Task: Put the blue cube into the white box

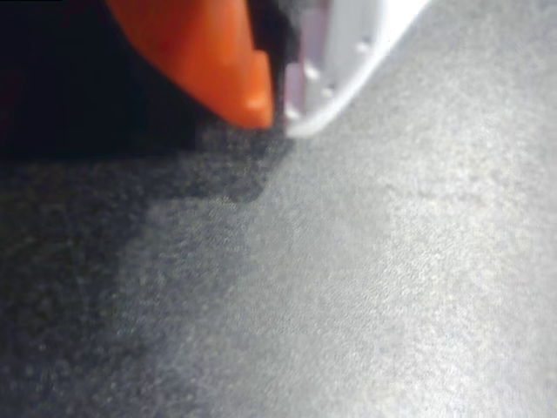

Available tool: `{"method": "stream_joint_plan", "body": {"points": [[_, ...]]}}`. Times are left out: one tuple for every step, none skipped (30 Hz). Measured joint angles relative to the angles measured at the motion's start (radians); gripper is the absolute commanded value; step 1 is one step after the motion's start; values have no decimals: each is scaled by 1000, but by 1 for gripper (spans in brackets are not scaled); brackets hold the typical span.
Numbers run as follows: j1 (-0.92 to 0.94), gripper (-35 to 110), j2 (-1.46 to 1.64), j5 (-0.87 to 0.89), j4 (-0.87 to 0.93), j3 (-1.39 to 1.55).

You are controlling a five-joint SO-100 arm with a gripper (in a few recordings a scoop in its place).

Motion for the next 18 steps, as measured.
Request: {"method": "stream_joint_plan", "body": {"points": [[-11,0,0,6,3,0],[-20,0,0,9,8,-5],[-23,0,0,12,12,-14],[-23,0,-2,17,15,-26],[-29,0,-9,31,18,-41],[-43,0,-37,35,18,-67],[-54,0,-72,41,18,-100],[-57,0,-123,48,18,-141],[-57,0,-187,49,18,-192],[-66,0,-267,54,18,-252],[-74,0,-362,48,23,-324],[-83,0,-456,49,37,-407],[-87,0,-548,49,52,-488],[-92,0,-644,49,64,-571],[-104,0,-733,54,77,-649],[-114,0,-810,52,77,-718],[-127,0,-877,60,77,-779],[-141,0,-937,71,72,-827]]}}
